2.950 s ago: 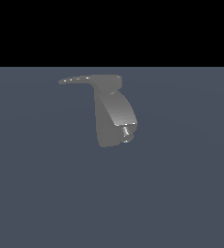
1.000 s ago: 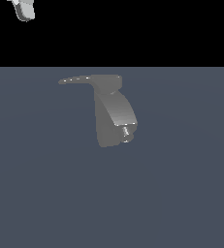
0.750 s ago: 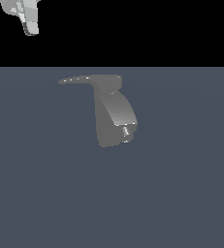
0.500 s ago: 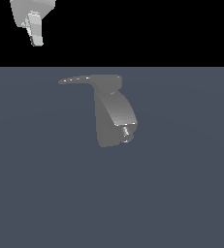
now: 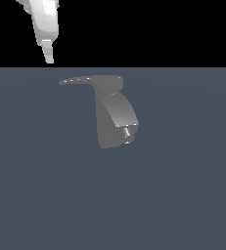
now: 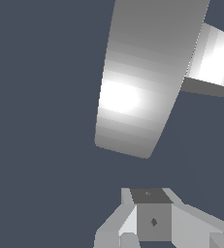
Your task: Turn on the faucet by rotating a designated handle.
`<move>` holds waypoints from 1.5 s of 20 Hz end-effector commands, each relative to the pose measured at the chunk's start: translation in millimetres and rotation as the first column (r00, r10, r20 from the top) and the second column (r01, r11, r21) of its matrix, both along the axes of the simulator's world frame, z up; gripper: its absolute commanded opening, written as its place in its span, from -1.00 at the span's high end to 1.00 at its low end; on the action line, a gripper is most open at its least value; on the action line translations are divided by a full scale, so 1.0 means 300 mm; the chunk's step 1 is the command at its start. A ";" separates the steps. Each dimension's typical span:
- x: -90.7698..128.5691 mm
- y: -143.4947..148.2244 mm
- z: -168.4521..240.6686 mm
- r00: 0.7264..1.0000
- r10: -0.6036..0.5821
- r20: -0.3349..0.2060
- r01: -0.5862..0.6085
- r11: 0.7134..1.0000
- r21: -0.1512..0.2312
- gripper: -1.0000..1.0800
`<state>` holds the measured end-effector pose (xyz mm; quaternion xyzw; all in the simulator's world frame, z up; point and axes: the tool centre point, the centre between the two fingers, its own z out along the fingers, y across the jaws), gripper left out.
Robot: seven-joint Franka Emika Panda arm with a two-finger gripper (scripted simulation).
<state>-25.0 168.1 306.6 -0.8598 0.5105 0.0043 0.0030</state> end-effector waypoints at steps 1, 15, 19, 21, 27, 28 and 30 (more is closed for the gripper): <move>0.048 -0.001 -0.030 0.999 -0.053 0.001 0.053 0.999 -0.001 1.00; 0.279 -0.050 -0.170 0.953 -0.302 0.004 0.302 0.953 -0.010 1.00; 0.314 -0.064 -0.190 0.941 -0.339 0.005 0.339 0.941 -0.011 1.00; 0.323 -0.068 -0.195 0.937 -0.350 0.005 0.350 0.937 -0.011 1.00; 0.325 -0.069 -0.194 0.937 -0.350 0.004 0.350 0.937 -0.010 1.00; 0.324 -0.069 -0.193 0.937 -0.350 0.004 0.350 0.937 -0.010 1.00; 0.324 -0.069 -0.193 0.937 -0.350 0.004 0.350 0.937 -0.010 1.00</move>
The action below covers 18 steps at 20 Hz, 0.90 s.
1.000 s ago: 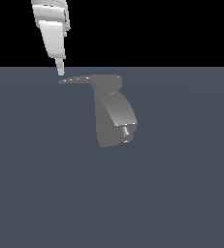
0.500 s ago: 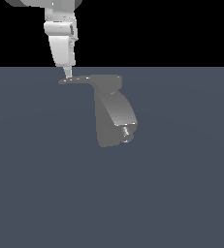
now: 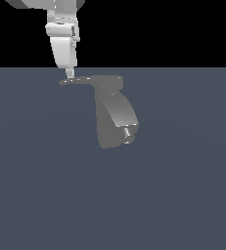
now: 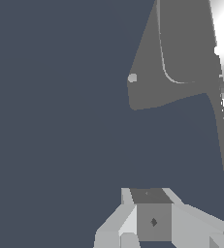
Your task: Turn on the faucet by rotating a designated handle.
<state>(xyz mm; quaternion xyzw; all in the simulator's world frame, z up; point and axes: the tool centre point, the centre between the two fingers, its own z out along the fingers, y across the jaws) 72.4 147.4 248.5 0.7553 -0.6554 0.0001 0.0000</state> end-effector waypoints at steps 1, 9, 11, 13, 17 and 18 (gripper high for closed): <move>0.000 0.000 0.000 1.000 0.001 0.000 -0.001 1.000 0.000 1.00; -0.061 -0.005 0.000 1.000 0.001 0.000 -0.001 1.000 0.000 1.00; -0.079 -0.006 0.000 1.000 0.001 0.000 -0.001 1.000 0.000 1.00; -0.097 -0.008 0.000 1.000 0.001 0.000 -0.001 1.000 0.000 1.00; -0.134 -0.011 0.000 1.000 0.001 0.000 -0.001 1.000 0.000 1.00; -0.143 -0.012 0.000 1.000 0.001 0.000 -0.001 1.000 0.000 1.00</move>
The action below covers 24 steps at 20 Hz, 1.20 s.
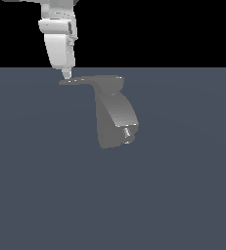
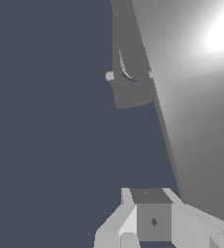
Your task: Turn on the faucet by rotating a designated handle.
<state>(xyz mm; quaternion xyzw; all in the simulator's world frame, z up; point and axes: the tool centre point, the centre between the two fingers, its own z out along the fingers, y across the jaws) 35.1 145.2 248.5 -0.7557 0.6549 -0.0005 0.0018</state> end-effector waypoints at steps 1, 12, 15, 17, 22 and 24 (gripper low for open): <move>-0.028 -0.005 0.000 1.000 -0.001 -0.003 0.001 1.000 -0.002 1.00; -0.133 -0.015 0.000 1.000 -0.001 -0.003 0.001 1.000 -0.002 1.00; -0.162 -0.017 0.000 1.000 -0.001 -0.003 0.001 1.000 -0.002 1.00; -0.182 -0.019 0.000 1.000 -0.001 -0.003 0.001 1.000 -0.002 1.00; -0.231 -0.023 0.000 1.000 -0.001 -0.003 0.001 1.000 -0.002 1.00; -0.218 -0.022 0.000 1.000 -0.001 -0.001 0.001 1.000 -0.001 1.00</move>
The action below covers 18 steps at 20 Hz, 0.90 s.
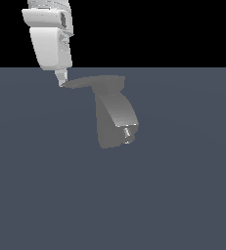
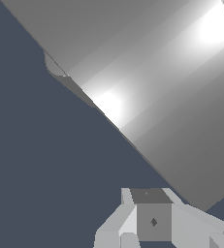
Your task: Turn on the faucet by rotating a designated handle.
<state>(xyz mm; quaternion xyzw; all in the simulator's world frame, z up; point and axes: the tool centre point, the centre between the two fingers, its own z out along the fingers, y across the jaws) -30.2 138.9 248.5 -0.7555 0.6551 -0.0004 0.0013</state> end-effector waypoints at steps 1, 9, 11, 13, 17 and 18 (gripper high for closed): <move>-0.007 -0.009 0.000 1.000 -0.001 0.000 0.001 1.000 0.000 1.00; -0.064 -0.073 0.000 1.000 -0.001 -0.001 0.001 1.000 0.000 1.00; -0.079 -0.089 0.000 1.000 -0.001 -0.001 0.001 1.000 0.000 1.00; -0.093 -0.106 0.000 1.000 -0.001 -0.001 0.001 1.000 0.000 1.00; -0.123 -0.139 0.001 1.000 -0.001 -0.001 0.001 1.000 0.000 1.00; -0.130 -0.147 0.000 1.000 -0.001 -0.001 0.001 1.000 -0.001 1.00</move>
